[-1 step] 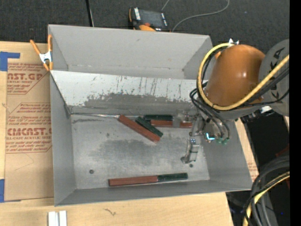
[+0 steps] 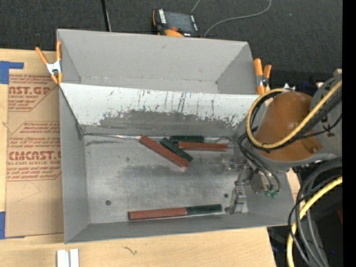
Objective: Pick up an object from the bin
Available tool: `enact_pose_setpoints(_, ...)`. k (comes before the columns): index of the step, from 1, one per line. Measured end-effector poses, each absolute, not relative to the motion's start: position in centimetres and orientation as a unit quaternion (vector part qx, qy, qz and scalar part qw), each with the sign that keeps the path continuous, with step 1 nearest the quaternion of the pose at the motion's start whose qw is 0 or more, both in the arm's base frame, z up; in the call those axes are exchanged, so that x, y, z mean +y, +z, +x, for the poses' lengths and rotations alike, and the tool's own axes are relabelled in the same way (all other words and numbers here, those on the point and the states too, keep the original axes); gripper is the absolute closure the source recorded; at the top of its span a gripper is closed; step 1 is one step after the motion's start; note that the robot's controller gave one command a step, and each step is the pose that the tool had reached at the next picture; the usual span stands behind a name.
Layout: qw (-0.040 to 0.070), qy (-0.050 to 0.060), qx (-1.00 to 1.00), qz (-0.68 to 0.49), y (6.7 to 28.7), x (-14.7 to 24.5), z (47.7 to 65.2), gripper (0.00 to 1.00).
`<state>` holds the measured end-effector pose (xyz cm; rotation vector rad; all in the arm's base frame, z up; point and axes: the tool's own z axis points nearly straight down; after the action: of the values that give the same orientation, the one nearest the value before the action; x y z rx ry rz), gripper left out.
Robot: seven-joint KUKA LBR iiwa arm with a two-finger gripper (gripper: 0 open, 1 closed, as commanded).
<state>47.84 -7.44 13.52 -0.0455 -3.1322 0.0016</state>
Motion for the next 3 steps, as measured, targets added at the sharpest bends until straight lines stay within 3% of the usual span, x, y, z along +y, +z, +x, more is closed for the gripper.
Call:
enact_pose_setpoints(1,-0.005,0.0,-0.999,0.039,6.9,-5.5,48.4,0.0)
enact_pose_setpoints(2,-0.001,-0.002,-0.999,-0.039,9.2,3.2,49.8,0.0)
enact_pose_setpoints(3,-0.005,0.0,-0.998,-0.057,13.7,-1.0,55.5,0.0)
